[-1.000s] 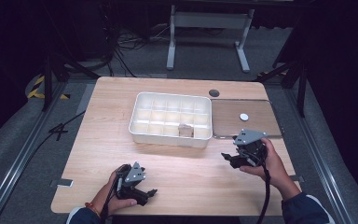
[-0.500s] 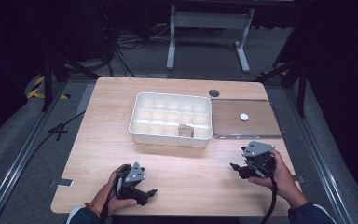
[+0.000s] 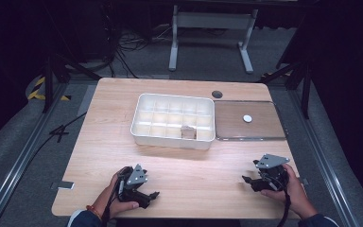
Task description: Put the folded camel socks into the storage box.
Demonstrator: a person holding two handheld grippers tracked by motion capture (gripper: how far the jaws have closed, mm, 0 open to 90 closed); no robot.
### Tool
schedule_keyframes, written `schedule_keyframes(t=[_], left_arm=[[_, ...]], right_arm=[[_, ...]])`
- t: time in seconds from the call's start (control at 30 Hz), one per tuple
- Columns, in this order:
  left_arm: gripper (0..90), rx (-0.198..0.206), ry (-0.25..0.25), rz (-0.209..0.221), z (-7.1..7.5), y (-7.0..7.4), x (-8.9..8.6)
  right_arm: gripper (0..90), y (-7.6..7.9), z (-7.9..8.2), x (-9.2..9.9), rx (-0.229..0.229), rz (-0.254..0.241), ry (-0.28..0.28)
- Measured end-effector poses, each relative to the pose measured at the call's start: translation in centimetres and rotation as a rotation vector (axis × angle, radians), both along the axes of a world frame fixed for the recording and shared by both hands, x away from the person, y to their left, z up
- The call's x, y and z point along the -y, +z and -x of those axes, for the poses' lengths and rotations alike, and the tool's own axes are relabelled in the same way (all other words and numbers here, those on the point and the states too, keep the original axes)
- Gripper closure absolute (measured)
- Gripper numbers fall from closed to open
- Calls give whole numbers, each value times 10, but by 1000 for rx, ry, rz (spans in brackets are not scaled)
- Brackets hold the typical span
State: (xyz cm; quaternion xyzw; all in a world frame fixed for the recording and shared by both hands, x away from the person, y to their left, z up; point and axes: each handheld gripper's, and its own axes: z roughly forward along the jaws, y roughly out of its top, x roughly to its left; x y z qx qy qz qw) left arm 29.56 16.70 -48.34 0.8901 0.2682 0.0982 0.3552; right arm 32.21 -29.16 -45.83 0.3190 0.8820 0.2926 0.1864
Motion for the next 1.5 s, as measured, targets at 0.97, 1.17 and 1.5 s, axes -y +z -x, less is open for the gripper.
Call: schedule_keyframes(t=[0.97, 1.17, 1.5], left_arm=[[90, -4, -11, -5, -4, 0, 3], [88, -6, -16, -2, -4, -1, 4], [80, -7, -11, -6, -5, 0, 5]], right_arm=[[246, -28, 24, 41, 0, -209, -93], [244, -28, 24, 42, 1, -210, -99], [237, -28, 24, 41, 0, -208, -109]])
